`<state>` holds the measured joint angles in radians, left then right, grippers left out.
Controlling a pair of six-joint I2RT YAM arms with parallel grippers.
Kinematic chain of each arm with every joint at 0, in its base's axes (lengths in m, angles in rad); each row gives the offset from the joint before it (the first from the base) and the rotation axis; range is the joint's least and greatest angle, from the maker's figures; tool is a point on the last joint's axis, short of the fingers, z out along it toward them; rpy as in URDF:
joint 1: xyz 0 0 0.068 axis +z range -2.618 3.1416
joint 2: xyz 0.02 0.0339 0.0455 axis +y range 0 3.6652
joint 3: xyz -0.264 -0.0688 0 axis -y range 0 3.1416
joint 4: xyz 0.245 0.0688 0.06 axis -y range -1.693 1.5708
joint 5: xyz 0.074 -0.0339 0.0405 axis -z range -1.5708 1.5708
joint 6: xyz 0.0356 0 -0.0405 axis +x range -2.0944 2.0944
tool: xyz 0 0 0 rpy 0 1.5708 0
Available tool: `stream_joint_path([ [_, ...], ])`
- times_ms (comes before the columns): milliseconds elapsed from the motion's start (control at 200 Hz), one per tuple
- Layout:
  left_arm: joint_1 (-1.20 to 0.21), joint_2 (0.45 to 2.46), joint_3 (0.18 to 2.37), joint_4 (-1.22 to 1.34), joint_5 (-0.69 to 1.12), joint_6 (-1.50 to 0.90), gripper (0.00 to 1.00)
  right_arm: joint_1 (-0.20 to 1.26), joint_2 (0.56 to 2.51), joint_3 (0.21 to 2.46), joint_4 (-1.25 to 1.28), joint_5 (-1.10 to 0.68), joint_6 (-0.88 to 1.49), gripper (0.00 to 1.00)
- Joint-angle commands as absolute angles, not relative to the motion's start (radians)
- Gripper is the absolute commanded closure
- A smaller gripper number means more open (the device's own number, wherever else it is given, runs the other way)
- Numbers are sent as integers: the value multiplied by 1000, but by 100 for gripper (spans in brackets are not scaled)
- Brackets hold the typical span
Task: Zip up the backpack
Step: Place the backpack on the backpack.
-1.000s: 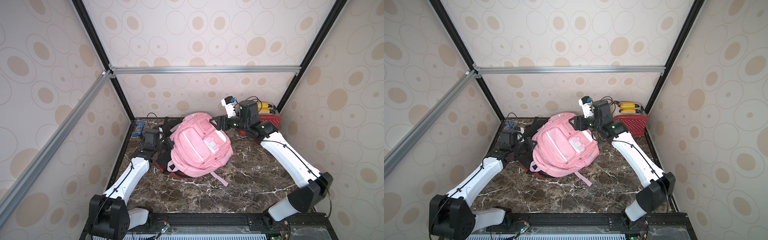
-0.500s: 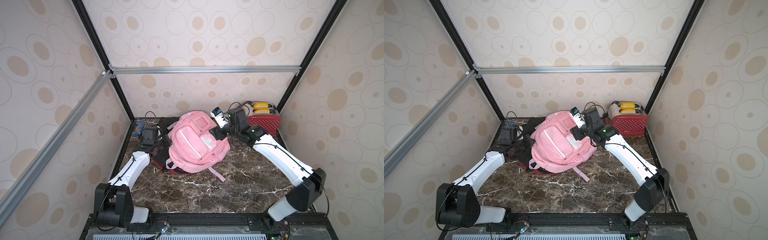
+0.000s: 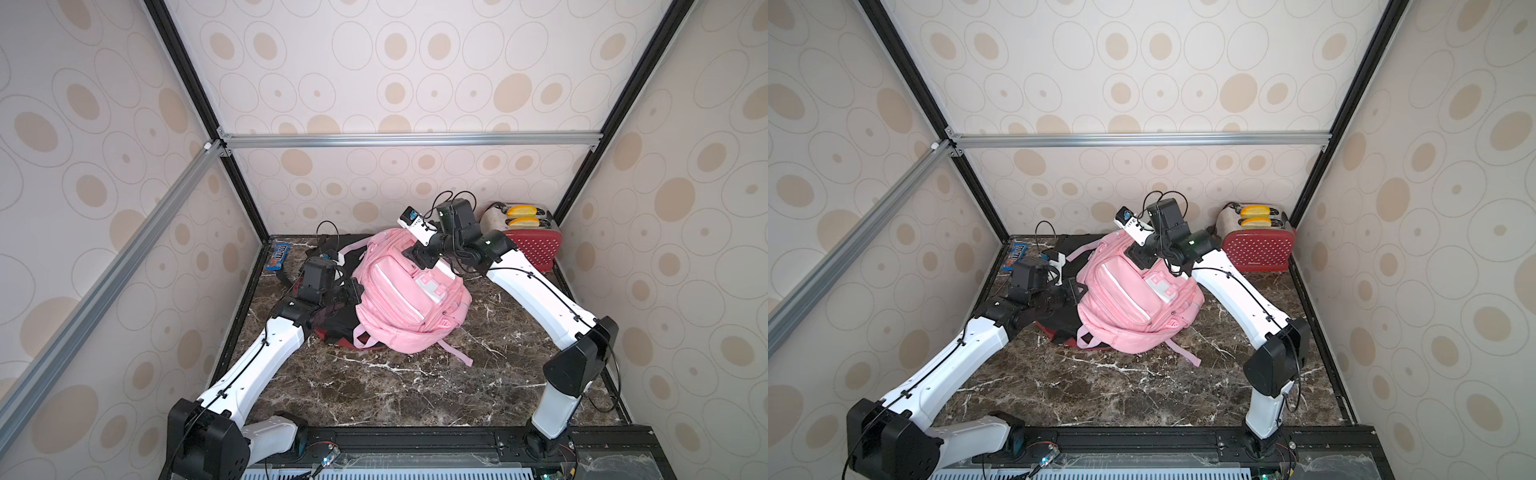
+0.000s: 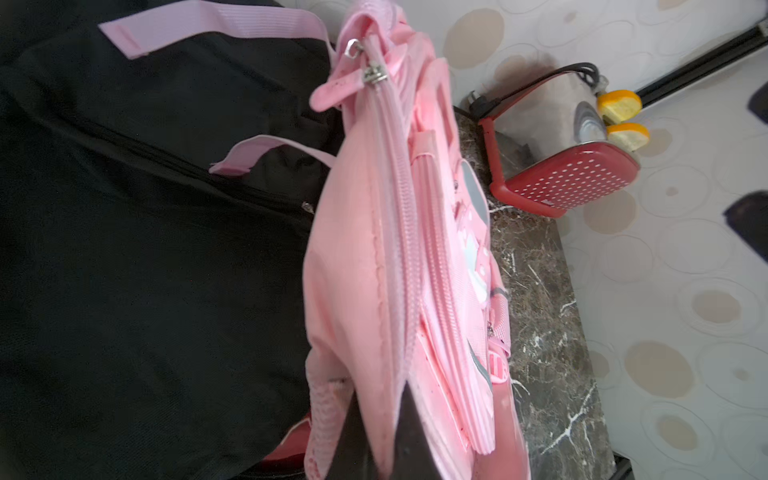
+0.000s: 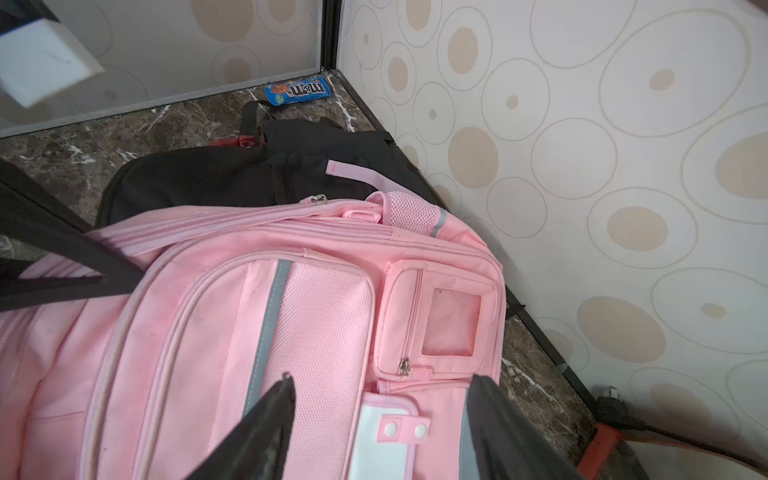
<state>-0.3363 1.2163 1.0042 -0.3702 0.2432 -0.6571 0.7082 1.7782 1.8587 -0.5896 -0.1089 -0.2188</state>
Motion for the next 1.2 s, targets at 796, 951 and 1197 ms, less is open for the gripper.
stream_joint_path([
  [796,-197,966,1008,-369,-87,-66,1,476,948,802,-126,505,-322,1],
  [951,-194,922,758,-77,-135,-67,1,268,819,499,126,250,-143,0],
  [1197,-148,1210,624,309,-126,-10,1,144,1084,382,424,245,-37,0],
])
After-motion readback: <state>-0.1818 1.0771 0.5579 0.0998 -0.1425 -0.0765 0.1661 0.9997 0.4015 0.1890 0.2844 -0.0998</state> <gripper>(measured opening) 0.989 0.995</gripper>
